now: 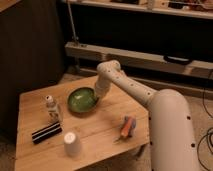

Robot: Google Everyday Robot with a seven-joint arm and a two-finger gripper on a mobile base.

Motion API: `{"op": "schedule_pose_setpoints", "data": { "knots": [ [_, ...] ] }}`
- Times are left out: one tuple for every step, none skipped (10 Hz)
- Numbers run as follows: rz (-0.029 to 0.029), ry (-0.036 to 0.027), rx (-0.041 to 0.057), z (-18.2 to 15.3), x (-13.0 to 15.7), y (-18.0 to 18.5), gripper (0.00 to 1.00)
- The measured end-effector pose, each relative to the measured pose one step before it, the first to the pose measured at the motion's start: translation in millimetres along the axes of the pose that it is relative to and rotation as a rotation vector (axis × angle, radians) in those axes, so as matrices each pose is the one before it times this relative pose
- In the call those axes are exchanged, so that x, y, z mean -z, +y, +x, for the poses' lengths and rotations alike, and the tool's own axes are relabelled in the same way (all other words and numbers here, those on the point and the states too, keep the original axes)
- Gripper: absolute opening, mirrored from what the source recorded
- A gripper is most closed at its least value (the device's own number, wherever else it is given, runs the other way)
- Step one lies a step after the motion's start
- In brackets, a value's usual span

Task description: Drag the ceramic bowl in a circle

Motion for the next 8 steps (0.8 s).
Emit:
{"op": "schedule_pose_setpoints", "data": {
  "knots": [
    [-0.00634,0.01981,-0.0245,17.12,5.85,3.4,0.0],
    [-0.01605,0.01902,-0.03604,19.27,7.07,8.32,0.0],
    [-0.02237,0.01093,-0.03601,16.29,4.35,11.25,0.0],
    [-0.02628,0.00086,-0.03018,11.73,-0.5,13.01,0.0],
    [-0.02346,-0.01231,-0.02662,2.85,-4.68,21.5,0.0],
    [-0.01069,-0.00824,-0.01651,-1.38,-2.49,16.05,0.0],
    [-0.009,-0.01057,-0.02978,-2.7,-1.81,25.43,0.0],
    [-0.00581,-0.00343,-0.02563,-1.11,1.46,23.08,0.0]
  ]
}}
